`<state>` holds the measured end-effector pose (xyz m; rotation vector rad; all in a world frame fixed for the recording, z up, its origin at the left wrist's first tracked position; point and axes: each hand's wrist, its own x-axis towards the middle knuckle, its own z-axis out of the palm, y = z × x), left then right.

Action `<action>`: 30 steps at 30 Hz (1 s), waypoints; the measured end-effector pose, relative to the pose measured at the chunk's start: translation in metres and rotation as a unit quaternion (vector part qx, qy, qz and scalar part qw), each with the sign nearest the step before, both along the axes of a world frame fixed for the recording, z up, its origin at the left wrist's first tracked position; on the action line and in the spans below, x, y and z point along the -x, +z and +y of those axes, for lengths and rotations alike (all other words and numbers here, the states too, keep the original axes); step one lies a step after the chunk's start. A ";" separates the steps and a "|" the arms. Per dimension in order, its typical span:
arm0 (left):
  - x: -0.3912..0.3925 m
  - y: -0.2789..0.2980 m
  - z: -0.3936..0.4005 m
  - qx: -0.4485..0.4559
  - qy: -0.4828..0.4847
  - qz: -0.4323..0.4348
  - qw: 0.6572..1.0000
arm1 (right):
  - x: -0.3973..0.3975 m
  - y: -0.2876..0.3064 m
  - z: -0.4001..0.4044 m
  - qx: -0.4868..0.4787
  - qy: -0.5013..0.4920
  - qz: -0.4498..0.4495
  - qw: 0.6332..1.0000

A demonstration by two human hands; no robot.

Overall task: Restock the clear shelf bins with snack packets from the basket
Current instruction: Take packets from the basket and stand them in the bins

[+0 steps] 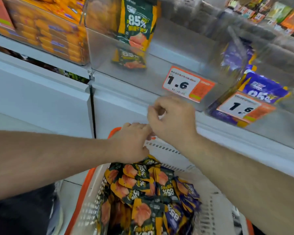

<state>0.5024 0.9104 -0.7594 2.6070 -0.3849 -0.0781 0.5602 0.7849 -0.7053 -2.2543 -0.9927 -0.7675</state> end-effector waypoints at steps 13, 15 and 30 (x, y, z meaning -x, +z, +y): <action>0.016 -0.033 0.013 -0.075 -0.044 0.195 0.977 | 0.061 -0.166 -0.070 0.561 0.050 0.507 0.652; 0.016 -0.031 0.010 -0.077 -0.054 0.214 0.972 | 0.070 -0.172 -0.070 0.575 0.065 0.483 0.657; 0.021 -0.025 0.013 -0.011 -0.005 0.281 0.960 | 0.023 -0.132 -0.091 0.289 -0.046 0.621 0.727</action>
